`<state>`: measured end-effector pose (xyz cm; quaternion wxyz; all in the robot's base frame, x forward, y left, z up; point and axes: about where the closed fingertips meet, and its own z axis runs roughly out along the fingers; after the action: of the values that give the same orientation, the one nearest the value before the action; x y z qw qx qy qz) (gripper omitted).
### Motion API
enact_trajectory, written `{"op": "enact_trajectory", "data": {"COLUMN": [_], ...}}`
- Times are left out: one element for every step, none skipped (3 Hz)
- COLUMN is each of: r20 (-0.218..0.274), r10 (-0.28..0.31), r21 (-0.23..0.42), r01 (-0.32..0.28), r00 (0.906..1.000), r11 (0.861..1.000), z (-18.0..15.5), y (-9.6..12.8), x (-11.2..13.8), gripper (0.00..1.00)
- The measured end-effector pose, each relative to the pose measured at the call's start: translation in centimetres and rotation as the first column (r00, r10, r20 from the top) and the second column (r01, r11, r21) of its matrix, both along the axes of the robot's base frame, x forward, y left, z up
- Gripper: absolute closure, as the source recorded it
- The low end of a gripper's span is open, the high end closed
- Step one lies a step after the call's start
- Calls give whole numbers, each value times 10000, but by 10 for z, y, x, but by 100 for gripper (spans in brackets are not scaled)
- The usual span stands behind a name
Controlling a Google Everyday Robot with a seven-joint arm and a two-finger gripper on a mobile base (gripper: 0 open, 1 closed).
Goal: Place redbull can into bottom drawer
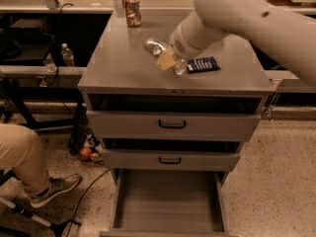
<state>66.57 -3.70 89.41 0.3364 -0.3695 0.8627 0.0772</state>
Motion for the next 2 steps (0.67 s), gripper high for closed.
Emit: {"op": "enact_trajectory", "data": {"r20": [-670, -540], "r10": [1146, 1429], "r21": [-351, -555], "r01": [-1171, -1459], "r00": [9911, 9883], "r11": [9925, 9877], "z": [-5, -5], "y": [-43, -38], "x": [-57, -54], "gripper": [100, 100]}}
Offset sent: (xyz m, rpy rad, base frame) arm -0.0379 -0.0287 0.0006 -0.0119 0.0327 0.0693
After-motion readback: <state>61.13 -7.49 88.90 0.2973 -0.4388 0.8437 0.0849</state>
